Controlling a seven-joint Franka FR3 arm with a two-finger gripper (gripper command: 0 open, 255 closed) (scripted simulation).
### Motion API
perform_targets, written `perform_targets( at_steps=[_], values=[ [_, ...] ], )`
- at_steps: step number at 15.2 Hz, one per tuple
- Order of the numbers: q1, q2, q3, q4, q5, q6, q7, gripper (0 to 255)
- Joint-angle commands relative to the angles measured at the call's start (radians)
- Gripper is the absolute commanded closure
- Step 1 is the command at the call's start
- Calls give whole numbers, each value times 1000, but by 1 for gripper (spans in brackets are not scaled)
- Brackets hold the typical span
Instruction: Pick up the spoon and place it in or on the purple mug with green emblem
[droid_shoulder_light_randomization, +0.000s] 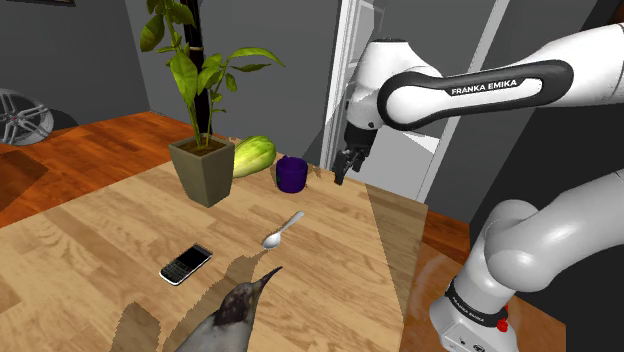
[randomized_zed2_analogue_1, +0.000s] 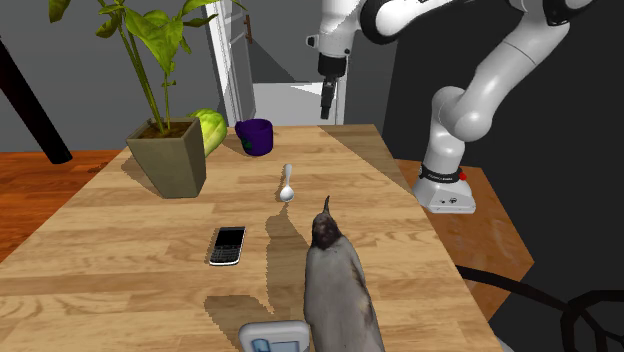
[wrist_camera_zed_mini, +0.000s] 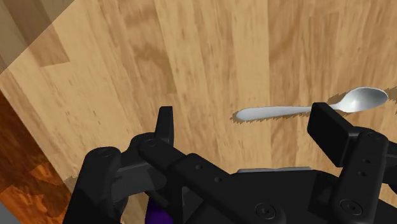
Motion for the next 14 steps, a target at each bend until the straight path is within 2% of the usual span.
perform_targets(
  at_steps=[1,8,14],
  values=[
    [15,49,32,6,9,50,29,0],
    [49,250,137,62,-3,212,130,0],
    [68,446,221,154,-74,321,242,0]
  ],
)
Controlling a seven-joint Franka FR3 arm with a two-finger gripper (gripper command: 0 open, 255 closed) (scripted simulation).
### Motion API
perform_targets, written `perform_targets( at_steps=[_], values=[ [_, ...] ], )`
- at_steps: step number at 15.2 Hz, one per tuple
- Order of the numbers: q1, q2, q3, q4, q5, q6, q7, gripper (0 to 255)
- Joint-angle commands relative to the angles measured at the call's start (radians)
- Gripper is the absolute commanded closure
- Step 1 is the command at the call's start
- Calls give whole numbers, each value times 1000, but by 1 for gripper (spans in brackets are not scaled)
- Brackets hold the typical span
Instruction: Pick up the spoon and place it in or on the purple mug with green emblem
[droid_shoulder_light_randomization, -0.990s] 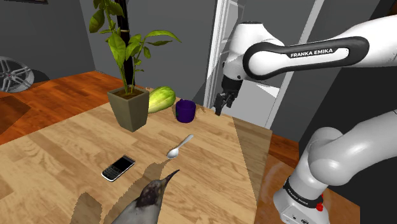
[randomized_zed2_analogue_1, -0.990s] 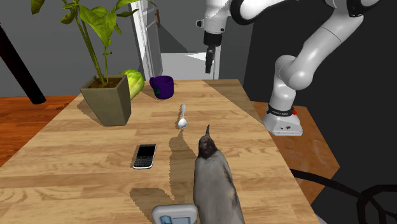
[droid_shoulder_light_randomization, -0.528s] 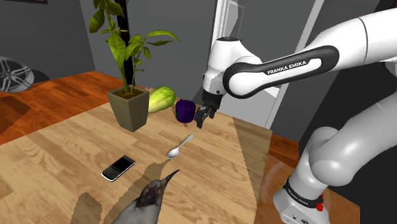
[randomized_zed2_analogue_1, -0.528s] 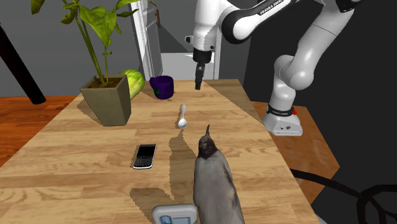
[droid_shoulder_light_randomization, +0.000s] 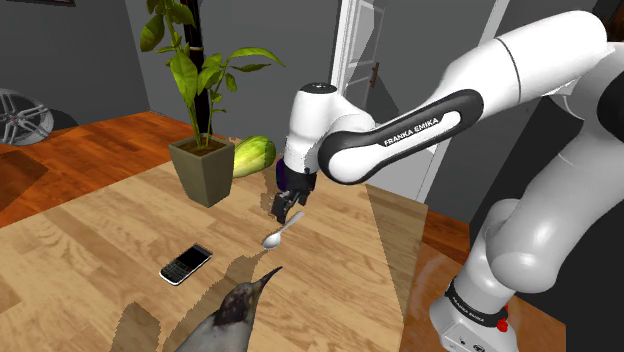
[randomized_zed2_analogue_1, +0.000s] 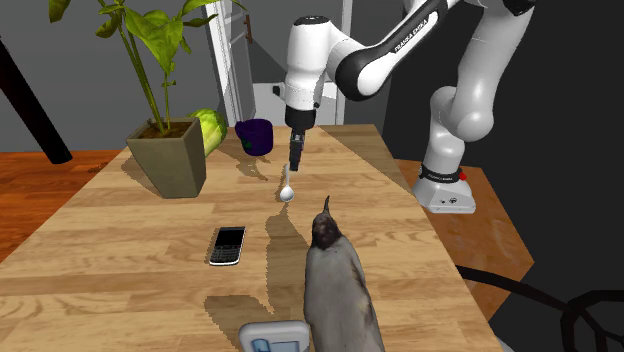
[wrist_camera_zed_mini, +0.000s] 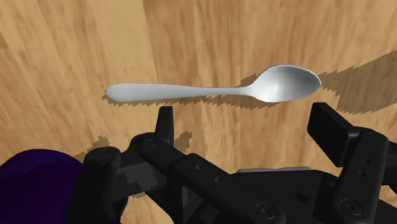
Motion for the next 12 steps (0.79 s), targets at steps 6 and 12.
perform_targets(
  at_steps=[6,12],
  values=[
    [29,214,57,117,-124,89,134,0],
    [31,278,47,105,-173,158,168,0]
  ],
)
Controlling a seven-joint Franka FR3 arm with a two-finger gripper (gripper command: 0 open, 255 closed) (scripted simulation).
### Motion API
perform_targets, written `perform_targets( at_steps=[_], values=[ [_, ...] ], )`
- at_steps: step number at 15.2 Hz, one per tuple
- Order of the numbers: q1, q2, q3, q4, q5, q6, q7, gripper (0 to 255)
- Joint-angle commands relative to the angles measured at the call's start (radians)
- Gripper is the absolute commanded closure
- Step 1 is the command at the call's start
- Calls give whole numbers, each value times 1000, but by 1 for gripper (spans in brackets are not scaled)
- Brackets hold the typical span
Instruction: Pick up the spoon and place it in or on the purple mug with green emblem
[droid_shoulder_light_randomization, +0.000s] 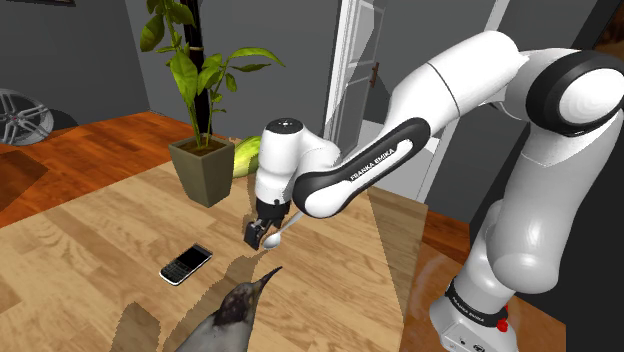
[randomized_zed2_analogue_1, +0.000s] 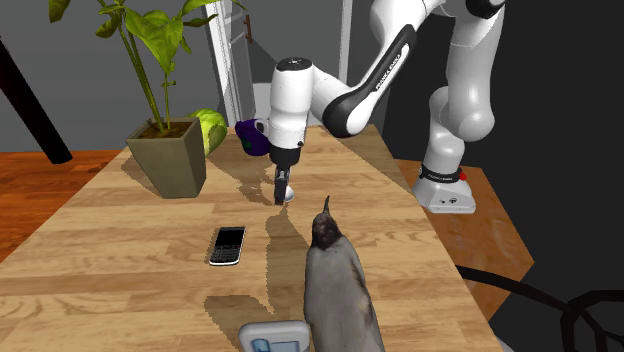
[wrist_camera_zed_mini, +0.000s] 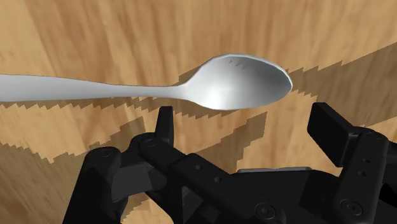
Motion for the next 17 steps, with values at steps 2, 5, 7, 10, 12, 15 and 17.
perform_targets(
  at_steps=[2,5,7,10,12,15,17],
  values=[
    [1,17,-3,-1,-14,17,9,0],
    [1,18,-3,-1,-14,17,9,0],
    [1,18,-3,-1,-14,17,9,0],
    [1,18,-3,-1,-14,17,9,255],
    [1,18,-3,-1,-14,17,9,255],
    [1,18,-3,-1,-14,17,9,255],
    [1,18,-3,-1,-14,17,9,255]
  ],
)
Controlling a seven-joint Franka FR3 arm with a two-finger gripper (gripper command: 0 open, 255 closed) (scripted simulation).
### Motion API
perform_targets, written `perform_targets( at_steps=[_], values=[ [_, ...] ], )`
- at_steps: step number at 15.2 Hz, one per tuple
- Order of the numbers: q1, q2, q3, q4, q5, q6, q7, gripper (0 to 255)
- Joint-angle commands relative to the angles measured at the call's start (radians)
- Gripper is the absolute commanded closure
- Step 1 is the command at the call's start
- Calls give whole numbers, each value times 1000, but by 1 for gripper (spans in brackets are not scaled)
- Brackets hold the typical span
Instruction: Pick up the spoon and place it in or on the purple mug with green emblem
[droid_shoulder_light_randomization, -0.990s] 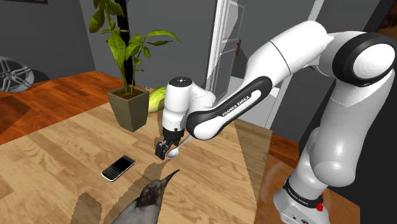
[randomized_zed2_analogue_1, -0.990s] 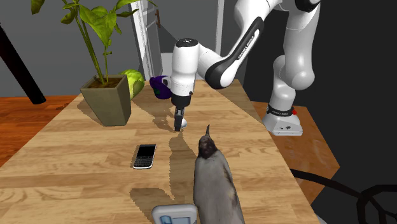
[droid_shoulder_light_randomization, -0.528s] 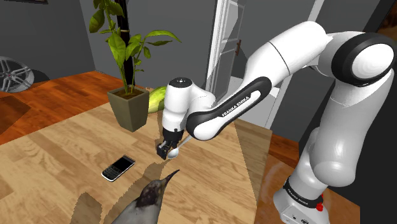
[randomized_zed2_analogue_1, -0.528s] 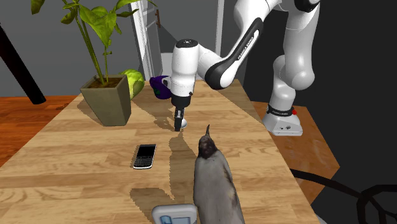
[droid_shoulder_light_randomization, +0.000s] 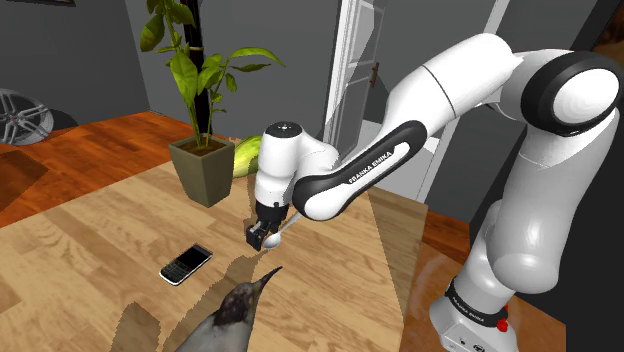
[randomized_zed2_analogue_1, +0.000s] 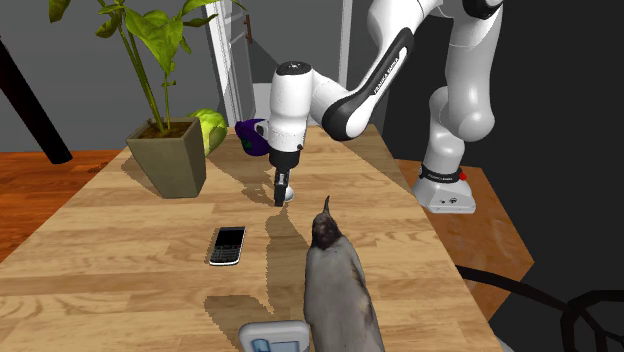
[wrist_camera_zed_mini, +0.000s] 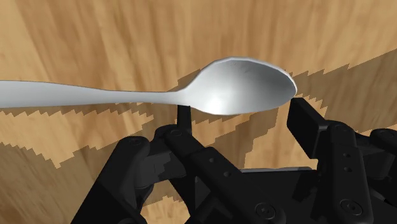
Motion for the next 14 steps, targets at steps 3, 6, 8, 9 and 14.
perform_targets(
  at_steps=[3,6,8,9,14],
  values=[
    [-2,-19,3,7,16,-24,-13,255],
    [-4,-45,7,21,39,-60,-31,255],
    [-5,-62,8,31,52,-85,-42,255],
    [-6,-70,9,36,58,-97,-47,255],
    [-7,-107,11,66,87,-160,-71,255]
  ],
)
